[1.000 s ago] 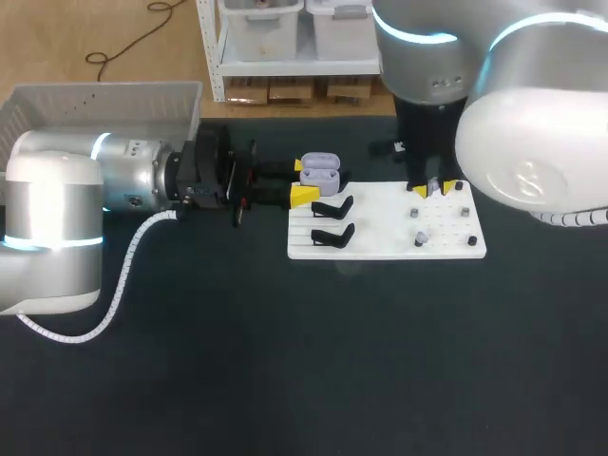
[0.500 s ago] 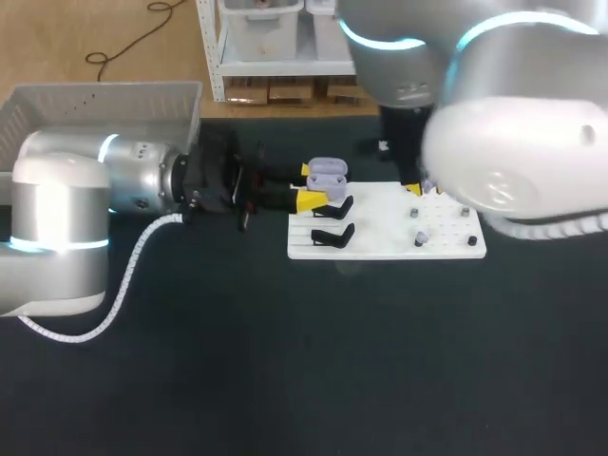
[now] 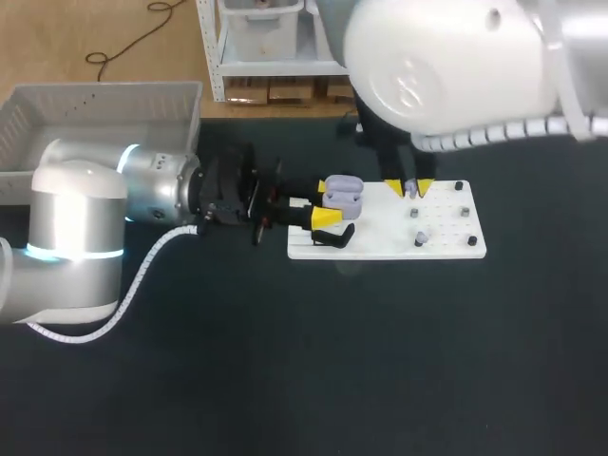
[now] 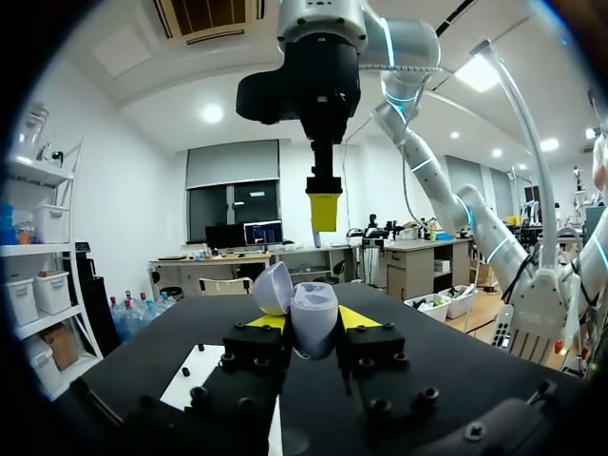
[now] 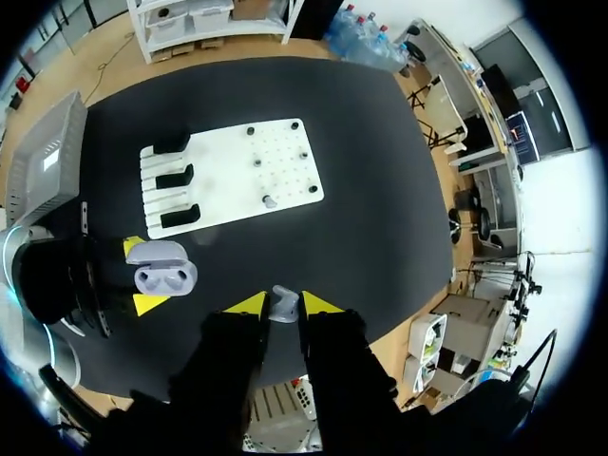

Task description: Pick up each earbud case from the left stands, insert the matching earbuds, close the lid, and place the case in the box.

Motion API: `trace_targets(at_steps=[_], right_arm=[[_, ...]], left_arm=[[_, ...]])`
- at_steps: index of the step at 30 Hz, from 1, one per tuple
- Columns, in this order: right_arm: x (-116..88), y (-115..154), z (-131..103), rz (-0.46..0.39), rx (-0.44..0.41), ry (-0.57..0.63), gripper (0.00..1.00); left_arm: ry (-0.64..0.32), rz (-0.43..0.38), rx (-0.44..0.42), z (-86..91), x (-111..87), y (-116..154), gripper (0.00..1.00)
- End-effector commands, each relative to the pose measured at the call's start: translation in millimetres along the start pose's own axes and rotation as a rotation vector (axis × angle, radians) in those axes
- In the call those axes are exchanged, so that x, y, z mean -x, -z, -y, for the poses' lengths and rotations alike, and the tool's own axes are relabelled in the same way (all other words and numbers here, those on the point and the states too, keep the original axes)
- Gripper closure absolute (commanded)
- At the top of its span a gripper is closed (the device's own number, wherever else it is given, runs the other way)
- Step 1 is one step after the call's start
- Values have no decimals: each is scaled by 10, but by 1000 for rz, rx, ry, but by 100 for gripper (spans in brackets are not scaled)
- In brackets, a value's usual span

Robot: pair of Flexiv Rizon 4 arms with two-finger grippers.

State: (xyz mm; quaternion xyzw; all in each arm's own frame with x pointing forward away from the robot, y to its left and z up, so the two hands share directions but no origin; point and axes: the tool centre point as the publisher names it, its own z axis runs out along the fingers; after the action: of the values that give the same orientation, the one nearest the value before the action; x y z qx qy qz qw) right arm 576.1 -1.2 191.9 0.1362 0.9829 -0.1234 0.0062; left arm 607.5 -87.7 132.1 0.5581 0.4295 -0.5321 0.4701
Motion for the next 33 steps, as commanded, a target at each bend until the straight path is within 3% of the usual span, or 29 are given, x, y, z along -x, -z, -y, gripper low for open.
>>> trace_targets(at_steps=[1, 21, 33], right_arm=[[15, 0, -124, -31, -19, -8, 100], [36, -40, -215, -22, -9, -20, 100], [4, 82, -453, 2, -10, -7, 100]], left_arm=[[1, 6, 5, 15, -17, -23, 100], [-4, -1, 26, 35, -29, -53, 100], [24, -4, 85, -27, -82, -75, 100]])
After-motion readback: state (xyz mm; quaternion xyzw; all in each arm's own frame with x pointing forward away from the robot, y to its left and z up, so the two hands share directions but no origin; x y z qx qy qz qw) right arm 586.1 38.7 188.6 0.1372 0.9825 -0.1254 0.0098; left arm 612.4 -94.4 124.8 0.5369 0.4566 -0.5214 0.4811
